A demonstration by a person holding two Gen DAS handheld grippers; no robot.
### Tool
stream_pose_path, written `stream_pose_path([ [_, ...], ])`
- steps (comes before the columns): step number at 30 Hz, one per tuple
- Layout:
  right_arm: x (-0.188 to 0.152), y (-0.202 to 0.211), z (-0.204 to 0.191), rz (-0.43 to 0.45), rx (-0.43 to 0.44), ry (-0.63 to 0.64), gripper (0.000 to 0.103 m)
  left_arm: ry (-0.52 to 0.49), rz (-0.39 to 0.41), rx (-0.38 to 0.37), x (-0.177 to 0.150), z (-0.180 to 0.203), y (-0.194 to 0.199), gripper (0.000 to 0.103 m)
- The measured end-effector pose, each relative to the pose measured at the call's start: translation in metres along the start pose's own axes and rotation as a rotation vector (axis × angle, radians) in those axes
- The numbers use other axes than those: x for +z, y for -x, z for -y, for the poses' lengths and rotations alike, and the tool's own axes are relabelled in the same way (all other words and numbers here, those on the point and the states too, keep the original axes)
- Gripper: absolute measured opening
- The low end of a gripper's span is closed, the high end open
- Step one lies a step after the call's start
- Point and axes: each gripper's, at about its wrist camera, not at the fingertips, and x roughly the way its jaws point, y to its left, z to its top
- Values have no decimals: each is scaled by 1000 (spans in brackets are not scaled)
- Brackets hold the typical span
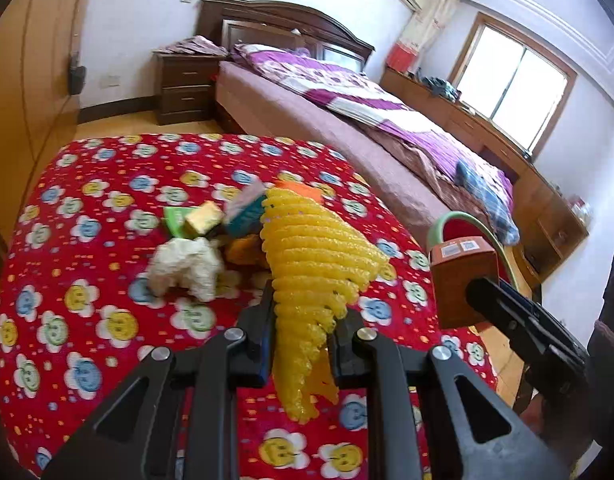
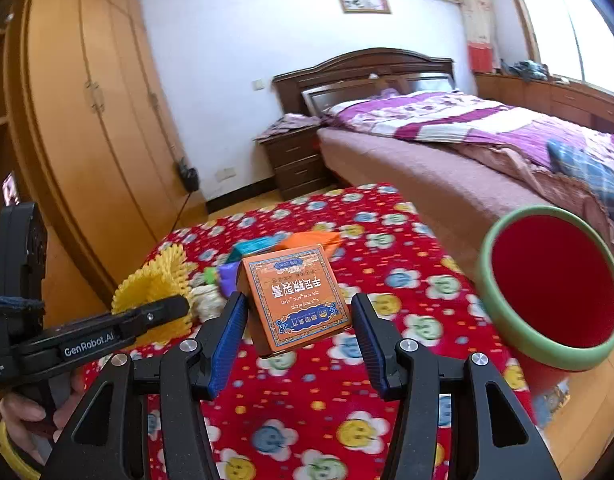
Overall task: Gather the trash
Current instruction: 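Carry the foam net and cardboard box with both tools over the green-rimmed bucket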
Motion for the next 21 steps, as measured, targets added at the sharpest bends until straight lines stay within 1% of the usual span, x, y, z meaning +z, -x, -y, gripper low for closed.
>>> stream_pose_path([
  [4, 1, 10, 21, 18, -35, -34, 55, -34, -24, -18, 2, 23, -10, 21],
  [9, 2, 23, 57, 38, -87, -100, 55, -78, -41, -45, 6, 52, -21, 21],
  [16, -1, 36, 105, 50, -162, -178, 55, -160, -66, -97, 11, 101, -47, 21],
  [21, -4, 44, 137, 57, -210, -228, 55, -216, -99, -148, 11, 134, -69, 21],
])
